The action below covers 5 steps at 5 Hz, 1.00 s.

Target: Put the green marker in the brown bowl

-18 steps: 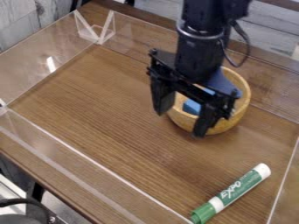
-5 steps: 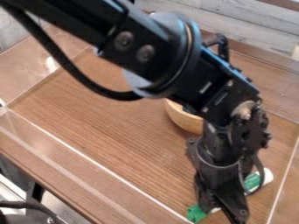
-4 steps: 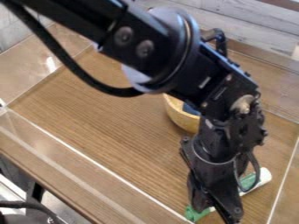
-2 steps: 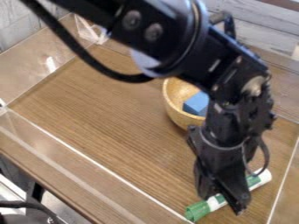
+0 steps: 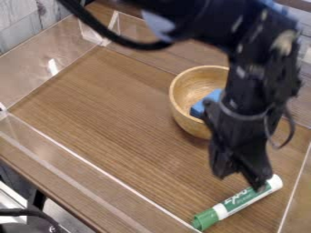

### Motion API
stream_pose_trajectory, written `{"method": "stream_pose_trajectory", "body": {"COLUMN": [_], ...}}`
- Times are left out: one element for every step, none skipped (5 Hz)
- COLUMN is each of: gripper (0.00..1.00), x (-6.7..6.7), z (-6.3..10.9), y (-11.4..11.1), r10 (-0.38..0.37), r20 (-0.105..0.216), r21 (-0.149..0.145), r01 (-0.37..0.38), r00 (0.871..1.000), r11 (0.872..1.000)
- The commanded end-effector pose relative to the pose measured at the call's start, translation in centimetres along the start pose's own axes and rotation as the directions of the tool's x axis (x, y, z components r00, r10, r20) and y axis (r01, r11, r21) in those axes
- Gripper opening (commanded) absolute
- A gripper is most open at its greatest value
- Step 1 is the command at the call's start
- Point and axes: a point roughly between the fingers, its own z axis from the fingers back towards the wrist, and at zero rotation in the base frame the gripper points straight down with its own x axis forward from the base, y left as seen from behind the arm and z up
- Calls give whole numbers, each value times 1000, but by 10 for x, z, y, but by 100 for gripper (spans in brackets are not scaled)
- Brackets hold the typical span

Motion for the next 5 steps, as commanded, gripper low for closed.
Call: {"method": "stream_pose_trajectory", "body": {"gripper": [0, 100, 100, 100, 100], "x": [12, 12, 12, 14, 17], "z": [14, 10, 7, 1, -6], "y": [8, 9, 10, 9, 7], "r10": [-3, -6, -8, -14, -19], "r20": [94, 99, 107, 116, 123], "r21": [24, 23, 20, 16, 12], "r01": [1, 4, 6, 12, 18], "r00": [996, 995, 994, 993, 992], "r11": [1000, 1000, 1000, 1000, 1000]}}
